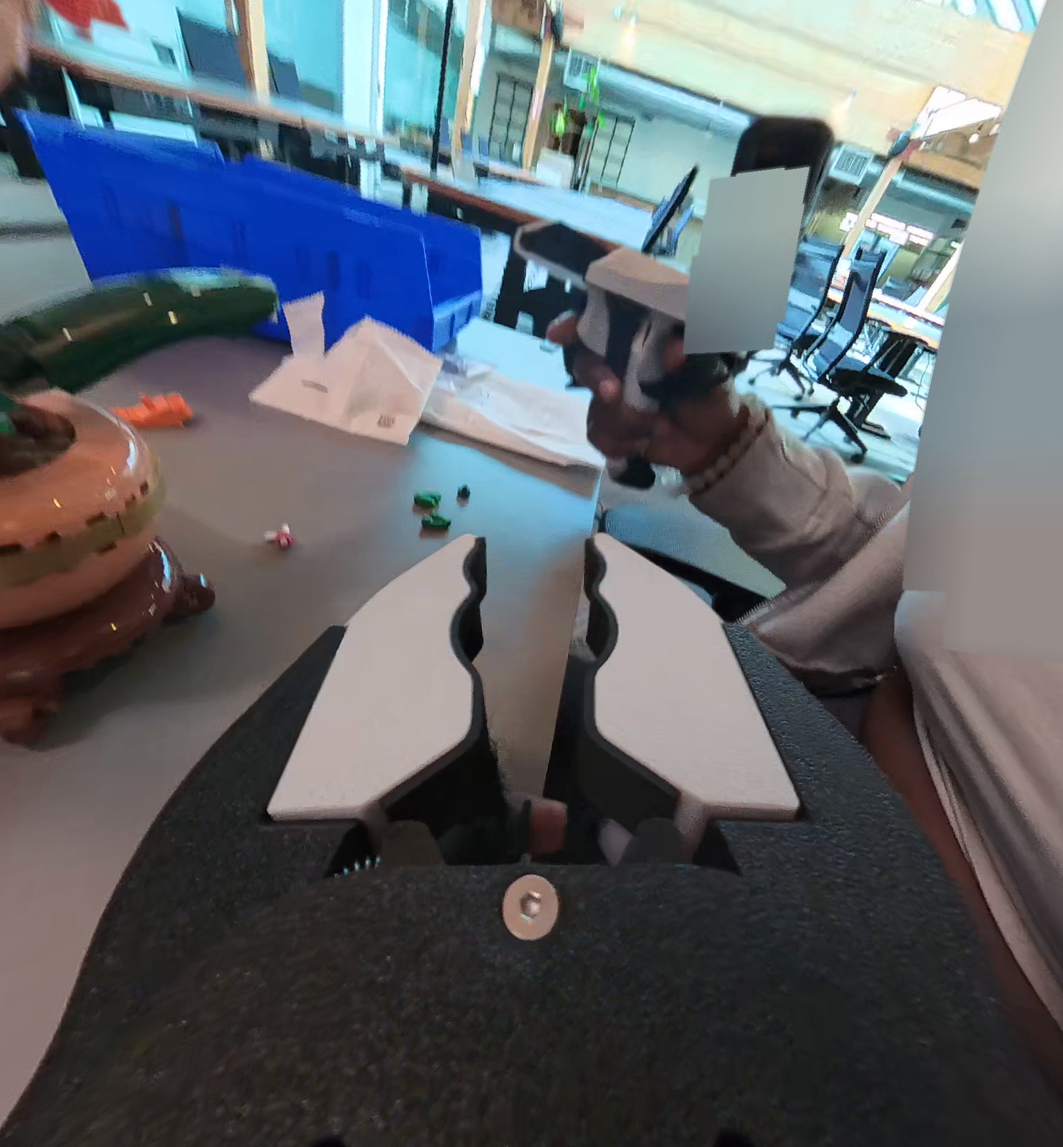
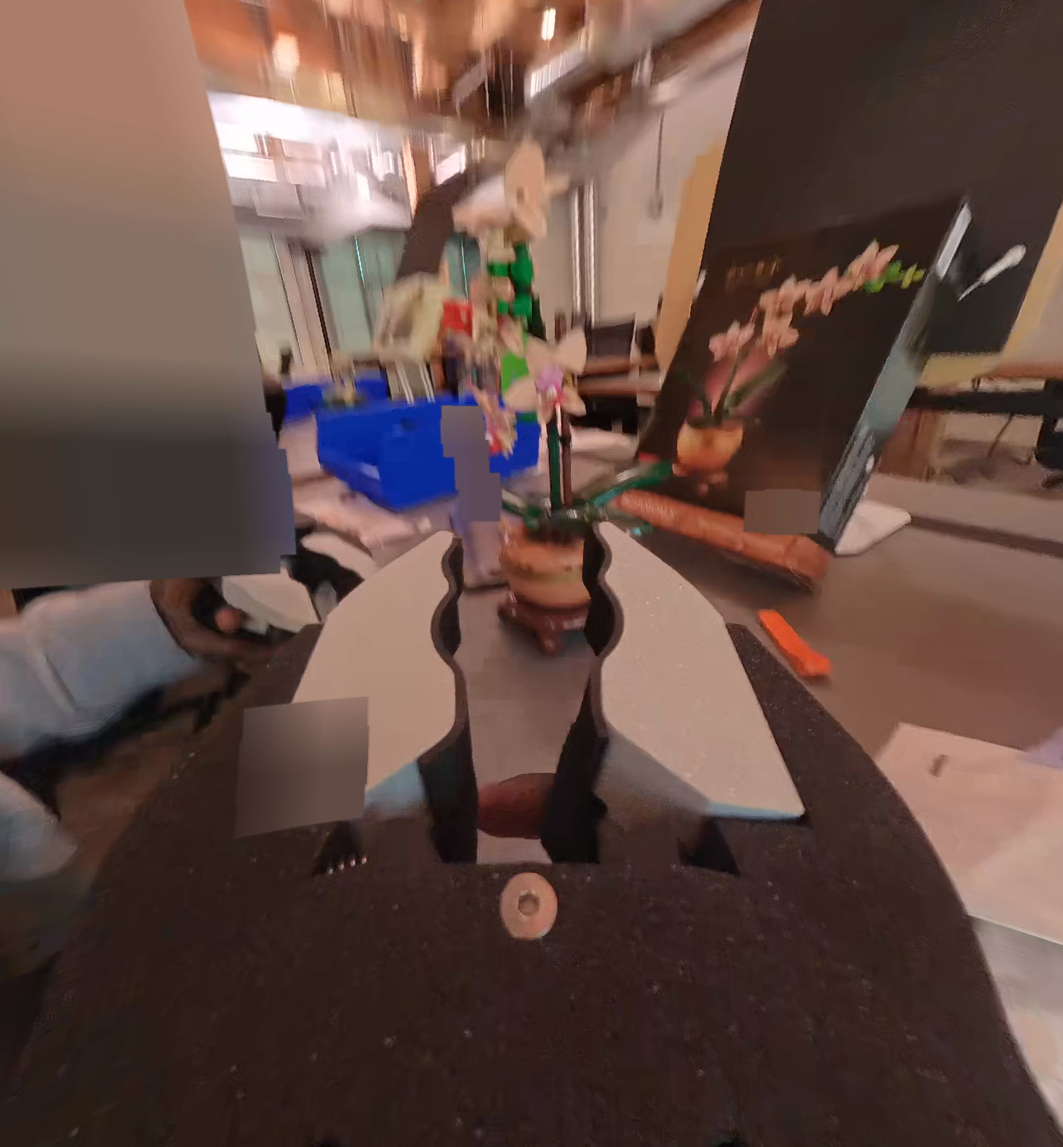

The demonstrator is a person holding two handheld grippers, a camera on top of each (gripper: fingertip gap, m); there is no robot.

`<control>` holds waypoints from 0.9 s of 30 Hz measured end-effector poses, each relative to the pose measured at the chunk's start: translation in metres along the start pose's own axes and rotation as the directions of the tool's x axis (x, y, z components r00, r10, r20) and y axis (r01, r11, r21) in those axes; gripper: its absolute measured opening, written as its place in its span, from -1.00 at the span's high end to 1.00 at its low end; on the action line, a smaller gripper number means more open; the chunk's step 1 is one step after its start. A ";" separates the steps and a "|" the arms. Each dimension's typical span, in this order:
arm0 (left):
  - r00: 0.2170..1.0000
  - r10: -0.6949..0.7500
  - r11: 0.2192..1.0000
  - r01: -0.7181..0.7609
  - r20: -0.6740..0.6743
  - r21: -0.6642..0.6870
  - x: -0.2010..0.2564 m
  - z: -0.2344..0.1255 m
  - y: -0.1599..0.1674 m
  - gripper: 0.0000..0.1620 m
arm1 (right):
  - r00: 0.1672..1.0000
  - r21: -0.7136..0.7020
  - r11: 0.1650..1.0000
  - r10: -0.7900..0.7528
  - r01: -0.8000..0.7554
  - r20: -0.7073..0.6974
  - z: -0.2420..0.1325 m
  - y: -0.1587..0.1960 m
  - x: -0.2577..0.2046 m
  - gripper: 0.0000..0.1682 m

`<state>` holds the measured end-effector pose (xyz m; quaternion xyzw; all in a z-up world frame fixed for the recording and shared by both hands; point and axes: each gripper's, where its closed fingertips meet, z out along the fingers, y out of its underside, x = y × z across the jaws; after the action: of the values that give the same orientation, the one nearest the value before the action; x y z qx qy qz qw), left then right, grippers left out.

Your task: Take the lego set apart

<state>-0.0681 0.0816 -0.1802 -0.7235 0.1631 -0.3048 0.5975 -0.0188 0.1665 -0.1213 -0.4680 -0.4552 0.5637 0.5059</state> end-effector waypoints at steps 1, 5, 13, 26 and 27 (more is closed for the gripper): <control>0.999 0.037 0.998 -0.037 0.014 0.044 0.001 -0.002 -0.008 0.63 | 1.000 0.070 0.997 0.021 -0.021 -0.003 -0.002 -0.006 -0.003 0.58; 0.926 0.272 0.949 -0.304 0.261 0.089 -0.013 -0.023 -0.044 0.71 | 0.997 0.165 0.985 -0.047 0.057 -0.069 -0.007 -0.013 -0.003 0.60; 0.761 0.505 0.809 -0.582 0.408 0.084 0.012 -0.034 -0.140 0.02 | 0.887 0.144 0.876 -0.449 0.460 -0.107 0.022 -0.069 -0.029 0.55; 0.570 0.722 0.671 -0.716 0.392 -0.193 -0.018 0.023 -0.158 0.47 | 0.664 0.053 0.662 -0.743 0.748 -0.082 0.061 -0.078 -0.001 0.75; 0.562 0.730 0.663 -0.720 0.389 -0.203 -0.020 0.025 -0.158 0.47 | 0.616 0.041 0.616 -0.782 0.787 -0.096 0.063 -0.076 0.001 0.75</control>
<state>-0.0876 0.1501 -0.0351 -0.6474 0.3096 0.1404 0.6821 -0.0705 0.1711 -0.0368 -0.2208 -0.5735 0.2875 0.7347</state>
